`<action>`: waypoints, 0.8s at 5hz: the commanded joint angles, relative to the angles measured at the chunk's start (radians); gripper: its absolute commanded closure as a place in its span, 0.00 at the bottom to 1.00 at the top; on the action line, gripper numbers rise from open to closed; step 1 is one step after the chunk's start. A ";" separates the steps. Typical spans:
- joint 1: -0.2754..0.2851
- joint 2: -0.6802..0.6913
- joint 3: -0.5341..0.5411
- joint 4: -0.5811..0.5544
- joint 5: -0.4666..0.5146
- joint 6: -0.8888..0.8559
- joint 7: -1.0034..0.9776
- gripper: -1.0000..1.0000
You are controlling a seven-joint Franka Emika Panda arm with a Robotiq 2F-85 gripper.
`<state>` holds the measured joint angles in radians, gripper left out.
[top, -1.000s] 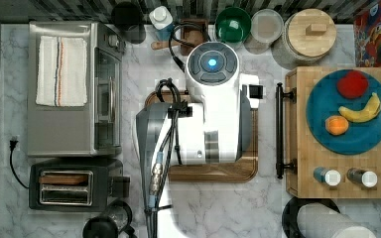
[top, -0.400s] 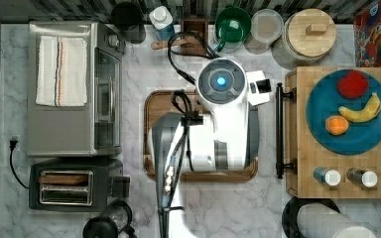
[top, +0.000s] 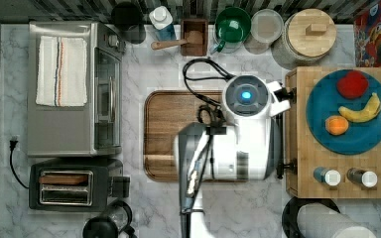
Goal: Open the drawer.
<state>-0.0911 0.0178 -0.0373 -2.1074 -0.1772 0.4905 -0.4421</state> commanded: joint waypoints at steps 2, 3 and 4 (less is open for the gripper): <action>-0.067 -0.023 -0.069 -0.070 -0.081 0.162 -0.228 0.00; -0.074 -0.004 -0.072 -0.071 -0.079 0.176 -0.267 0.00; -0.083 0.000 -0.074 -0.093 -0.071 0.218 -0.284 0.00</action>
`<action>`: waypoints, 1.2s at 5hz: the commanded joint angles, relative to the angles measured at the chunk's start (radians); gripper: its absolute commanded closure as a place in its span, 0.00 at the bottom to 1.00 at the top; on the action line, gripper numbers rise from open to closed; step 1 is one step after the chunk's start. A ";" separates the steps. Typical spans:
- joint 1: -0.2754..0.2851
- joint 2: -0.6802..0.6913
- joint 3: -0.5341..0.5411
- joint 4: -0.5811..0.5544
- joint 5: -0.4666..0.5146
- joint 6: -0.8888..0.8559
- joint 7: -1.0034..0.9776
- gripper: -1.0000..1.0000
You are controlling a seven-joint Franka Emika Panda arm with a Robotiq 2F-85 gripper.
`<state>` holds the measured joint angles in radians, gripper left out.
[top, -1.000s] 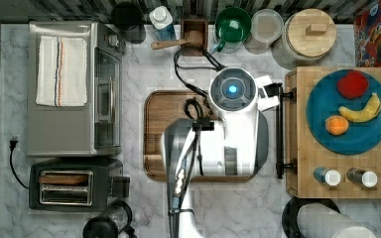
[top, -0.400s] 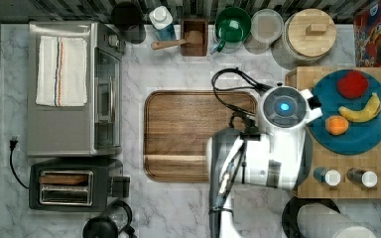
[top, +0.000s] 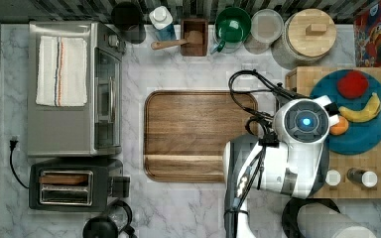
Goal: Open the drawer.
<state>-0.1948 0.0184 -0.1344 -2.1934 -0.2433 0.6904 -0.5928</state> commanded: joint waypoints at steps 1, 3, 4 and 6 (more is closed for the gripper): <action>0.011 0.006 0.033 -0.037 -0.027 0.065 -0.108 0.00; -0.011 0.058 0.021 -0.050 -0.029 0.136 -0.175 0.00; -0.020 0.090 0.015 -0.085 -0.032 0.230 -0.172 0.00; -0.025 0.139 0.025 -0.099 0.017 0.256 -0.142 0.00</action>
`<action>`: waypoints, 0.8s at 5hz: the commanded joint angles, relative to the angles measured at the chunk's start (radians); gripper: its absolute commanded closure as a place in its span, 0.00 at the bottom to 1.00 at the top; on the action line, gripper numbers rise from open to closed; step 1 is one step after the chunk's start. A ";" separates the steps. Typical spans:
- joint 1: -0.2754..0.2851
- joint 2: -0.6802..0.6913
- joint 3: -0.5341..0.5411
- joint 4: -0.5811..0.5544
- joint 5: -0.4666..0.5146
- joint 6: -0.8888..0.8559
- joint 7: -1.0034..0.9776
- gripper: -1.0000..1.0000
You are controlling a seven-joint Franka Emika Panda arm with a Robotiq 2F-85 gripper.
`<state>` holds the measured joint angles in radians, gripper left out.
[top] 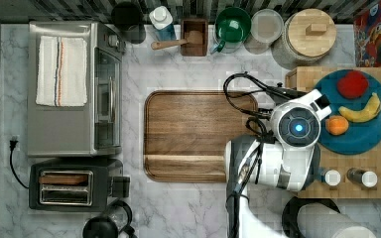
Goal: Open the drawer.
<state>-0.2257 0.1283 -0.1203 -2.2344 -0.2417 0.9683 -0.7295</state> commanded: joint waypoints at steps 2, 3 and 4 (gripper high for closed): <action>0.021 0.054 -0.014 -0.097 -0.107 0.039 0.115 0.00; 0.019 0.101 -0.027 -0.087 -0.134 0.114 0.111 0.00; 0.006 0.133 -0.021 -0.064 -0.109 0.142 0.030 0.00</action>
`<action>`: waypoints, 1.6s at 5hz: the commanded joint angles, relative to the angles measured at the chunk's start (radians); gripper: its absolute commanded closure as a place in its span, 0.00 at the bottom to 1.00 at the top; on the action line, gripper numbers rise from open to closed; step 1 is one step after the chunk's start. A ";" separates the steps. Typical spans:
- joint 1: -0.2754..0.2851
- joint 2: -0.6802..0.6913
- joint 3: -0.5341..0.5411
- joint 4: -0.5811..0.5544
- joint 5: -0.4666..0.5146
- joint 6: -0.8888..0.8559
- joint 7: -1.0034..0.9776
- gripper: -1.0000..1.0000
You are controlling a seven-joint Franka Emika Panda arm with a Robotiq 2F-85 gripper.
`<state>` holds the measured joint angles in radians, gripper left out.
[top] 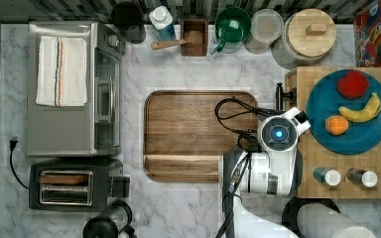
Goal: Open the drawer.
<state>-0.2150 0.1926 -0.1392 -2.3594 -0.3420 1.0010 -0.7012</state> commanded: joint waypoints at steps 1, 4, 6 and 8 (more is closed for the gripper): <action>0.000 0.043 0.032 0.073 0.066 0.029 -0.060 0.00; 0.106 0.005 0.095 0.047 0.099 0.007 0.099 0.00; 0.167 0.000 0.120 0.013 0.060 0.063 0.177 0.00; 0.217 -0.038 0.173 -0.031 0.001 0.071 0.335 0.00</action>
<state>-0.1550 0.2222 -0.0762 -2.3691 -0.3411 1.0332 -0.4580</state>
